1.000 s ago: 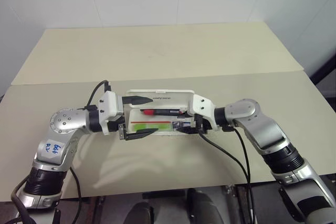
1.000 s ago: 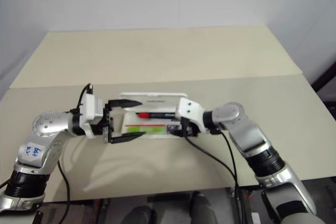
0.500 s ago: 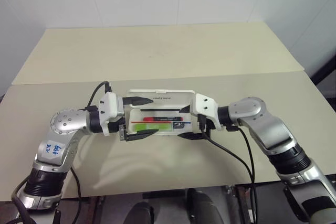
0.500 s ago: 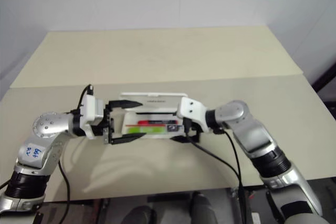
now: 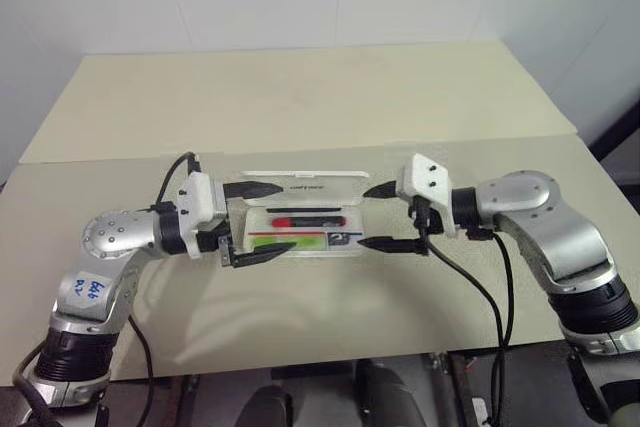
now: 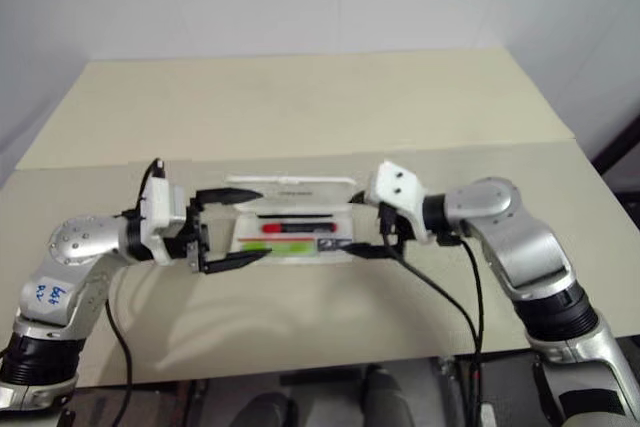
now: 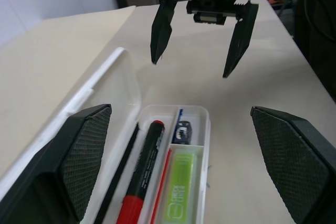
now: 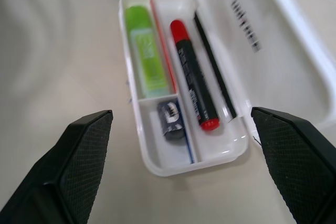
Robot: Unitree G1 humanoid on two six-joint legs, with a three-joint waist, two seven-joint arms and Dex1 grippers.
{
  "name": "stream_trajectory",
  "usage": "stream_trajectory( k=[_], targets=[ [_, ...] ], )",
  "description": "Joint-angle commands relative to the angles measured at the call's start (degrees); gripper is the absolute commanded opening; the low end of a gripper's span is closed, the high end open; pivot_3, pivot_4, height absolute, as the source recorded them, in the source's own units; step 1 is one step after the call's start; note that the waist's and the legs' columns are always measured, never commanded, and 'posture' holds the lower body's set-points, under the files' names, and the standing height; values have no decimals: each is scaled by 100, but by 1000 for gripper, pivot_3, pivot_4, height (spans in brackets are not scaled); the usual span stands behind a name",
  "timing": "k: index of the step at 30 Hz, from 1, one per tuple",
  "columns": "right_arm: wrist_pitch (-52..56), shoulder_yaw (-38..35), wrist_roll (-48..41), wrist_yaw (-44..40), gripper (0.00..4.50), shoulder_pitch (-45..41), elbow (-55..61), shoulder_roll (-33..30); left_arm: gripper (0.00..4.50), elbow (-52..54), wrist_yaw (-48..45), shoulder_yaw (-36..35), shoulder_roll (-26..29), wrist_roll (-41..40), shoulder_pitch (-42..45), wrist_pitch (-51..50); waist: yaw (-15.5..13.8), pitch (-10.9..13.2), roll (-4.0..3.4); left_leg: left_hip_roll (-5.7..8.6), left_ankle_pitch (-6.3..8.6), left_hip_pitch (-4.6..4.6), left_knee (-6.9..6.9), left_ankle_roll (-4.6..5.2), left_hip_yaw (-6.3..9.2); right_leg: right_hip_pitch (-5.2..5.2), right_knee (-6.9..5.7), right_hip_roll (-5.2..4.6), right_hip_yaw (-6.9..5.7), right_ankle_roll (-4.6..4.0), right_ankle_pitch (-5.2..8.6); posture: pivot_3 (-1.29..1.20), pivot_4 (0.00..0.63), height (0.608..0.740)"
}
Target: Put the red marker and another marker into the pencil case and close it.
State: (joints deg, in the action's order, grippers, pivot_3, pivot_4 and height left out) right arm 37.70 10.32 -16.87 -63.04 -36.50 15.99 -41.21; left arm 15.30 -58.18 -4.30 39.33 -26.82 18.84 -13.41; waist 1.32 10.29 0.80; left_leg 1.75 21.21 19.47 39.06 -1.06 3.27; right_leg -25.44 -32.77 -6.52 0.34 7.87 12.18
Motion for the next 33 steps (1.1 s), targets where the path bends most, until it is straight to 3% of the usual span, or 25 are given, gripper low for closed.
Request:
stream_trajectory(
  k=[1, 19, 23, 27, 30, 33],
  targets=[
    [105, -325, -220, 167, 4459, -43, 318, -27, 4500, 285, 169, -250, 98, -131, -37, -159, -2, 0, 0, 0, 0, 1, 0, 0, 0, 0, 0, 0, 0, 0, 0, 0, 150, 740],
    [-5, -877, -631, 607, 4459, 118, 249, -19, 4500, 1050, 1265, -1440, 369, -995, 203, -1475, -6, 0, 0, -1, 2, 5, -5, 2, 2, 0, 11, 1, -1, 0, 0, 0, 150, 740],
    [-31, -889, -641, 641, 4459, 118, 210, -27, 4500, 1020, 1404, -1563, 428, -1059, 248, -1554, -5, 0, 0, 0, 2, 5, -7, 3, 1, 0, 14, 0, -1, 0, 0, 0, 150, 740],
    [-137, -902, -581, 676, 4459, 115, 89, -48, 4500, 130, 1759, -1683, 996, -892, 527, -2429, 0, 1, 2, -1, 2, 4, -8, 1, 2, 0, 12, 4, -3, 0, 0, 0, 150, 740],
    [-215, -851, -566, 702, 4500, 81, 17, -10, 3875, -607, 1910, -1506, 940, -841, 830, -2655, 9, 1, 1, 1, 2, -1, -9, 3, -1, 1, 8, 3, -1, 1, 0, 0, 150, 740],
    [-249, -827, -561, 713, 4500, 75, -7, -1, 2853, -801, 1899, -1433, 934, -800, 933, -2688, 9, 2, 2, 1, 2, 1, -10, 3, 0, -1, 9, 3, -3, 1, 0, 0, 150, 740]
  ],
)
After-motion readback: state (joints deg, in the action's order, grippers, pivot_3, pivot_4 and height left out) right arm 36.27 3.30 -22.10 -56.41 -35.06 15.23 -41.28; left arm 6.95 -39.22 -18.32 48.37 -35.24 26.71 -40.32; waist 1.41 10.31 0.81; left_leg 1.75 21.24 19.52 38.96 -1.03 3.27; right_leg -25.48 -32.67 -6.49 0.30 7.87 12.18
